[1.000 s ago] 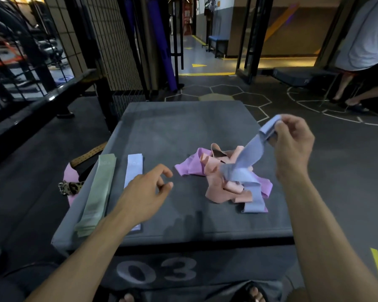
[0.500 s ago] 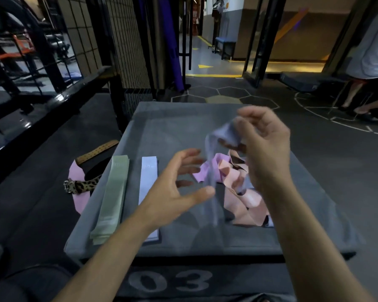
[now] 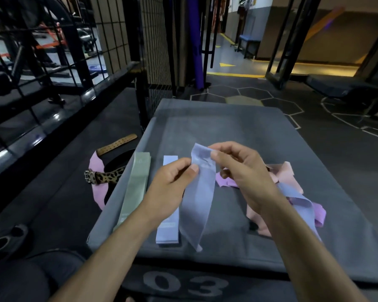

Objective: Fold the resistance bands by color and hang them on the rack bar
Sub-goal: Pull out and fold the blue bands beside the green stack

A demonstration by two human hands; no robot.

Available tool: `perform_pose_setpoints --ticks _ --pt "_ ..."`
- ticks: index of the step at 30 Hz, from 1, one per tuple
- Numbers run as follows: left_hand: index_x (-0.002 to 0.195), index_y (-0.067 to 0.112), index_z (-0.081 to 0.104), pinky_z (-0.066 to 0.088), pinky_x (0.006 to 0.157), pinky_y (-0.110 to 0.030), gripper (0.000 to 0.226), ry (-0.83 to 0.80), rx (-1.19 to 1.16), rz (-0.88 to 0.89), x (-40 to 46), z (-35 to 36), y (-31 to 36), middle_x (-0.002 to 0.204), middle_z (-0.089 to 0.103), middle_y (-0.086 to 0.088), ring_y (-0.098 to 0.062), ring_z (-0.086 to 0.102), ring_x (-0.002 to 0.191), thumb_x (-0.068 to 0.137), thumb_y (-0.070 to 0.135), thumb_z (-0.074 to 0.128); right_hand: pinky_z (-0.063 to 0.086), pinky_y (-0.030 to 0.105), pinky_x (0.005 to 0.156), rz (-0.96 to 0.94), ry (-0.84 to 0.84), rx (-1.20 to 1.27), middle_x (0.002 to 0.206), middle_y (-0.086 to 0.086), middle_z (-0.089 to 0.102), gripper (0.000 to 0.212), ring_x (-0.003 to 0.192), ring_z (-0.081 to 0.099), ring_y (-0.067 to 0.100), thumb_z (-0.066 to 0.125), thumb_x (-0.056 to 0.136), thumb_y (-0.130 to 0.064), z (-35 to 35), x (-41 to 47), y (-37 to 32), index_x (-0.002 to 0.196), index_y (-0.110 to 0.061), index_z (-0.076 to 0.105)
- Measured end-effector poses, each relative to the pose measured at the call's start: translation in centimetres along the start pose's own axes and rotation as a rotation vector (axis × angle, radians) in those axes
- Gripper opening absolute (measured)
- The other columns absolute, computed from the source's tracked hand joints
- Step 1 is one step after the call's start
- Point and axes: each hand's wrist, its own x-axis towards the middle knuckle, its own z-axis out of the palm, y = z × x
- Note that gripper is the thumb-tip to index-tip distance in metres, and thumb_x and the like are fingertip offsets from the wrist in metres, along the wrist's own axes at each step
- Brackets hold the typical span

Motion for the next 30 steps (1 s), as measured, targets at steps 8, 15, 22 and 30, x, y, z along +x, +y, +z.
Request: perform_pose_setpoints --ticks 8,15,22,30 --pt "0.118 0.008 0.067 0.053 0.101 -0.046 0.027 -0.466 -0.006 -0.282 -1.6 0.4 -1.4 0.118 0.073 -0.013 -0.026 0.069 0.110 0.093 0.019 0.072 0.048 0.033 0.062 -0.029 0.321 0.219 0.079 -0.002 0.064 0.013 0.073 0.056 0.014 0.066 0.095 -0.016 -0.3 0.6 0.6 0.083 -0.016 0.068" --pt "0.107 0.006 0.069 0.053 0.093 -0.041 0.022 -0.587 0.307 -0.358 -2.1 -1.7 -2.9 0.111 0.074 -0.014 -0.015 0.067 0.097 0.093 0.022 0.072 0.045 0.028 0.055 0.165 0.637 0.380 0.082 0.014 0.055 0.009 0.073 0.053 0.026 0.062 0.096 -0.018 -4.9 1.0 1.4 0.097 -0.011 0.068" --pt "0.097 0.018 0.070 0.054 0.060 -0.022 0.012 0.013 0.366 -0.268 -2.2 -5.2 -1.0 0.083 0.074 0.007 -0.010 0.067 0.069 0.091 0.007 0.073 0.054 0.036 0.058 0.220 0.583 0.155 0.084 0.012 0.068 0.012 0.065 0.065 0.027 0.056 0.096 -0.007 -7.6 -1.0 1.9 0.103 -0.009 0.065" --pt "0.110 0.025 0.069 0.040 0.073 -0.001 0.026 0.177 0.777 0.131 -3.2 -4.5 2.5 0.084 0.071 0.015 0.003 0.062 0.079 0.086 0.021 0.079 0.057 0.034 0.070 0.431 -0.210 -1.044 0.091 0.005 0.071 0.018 0.074 0.069 0.021 0.070 0.084 -0.021 -7.5 -3.9 4.6 0.100 -0.019 0.062"
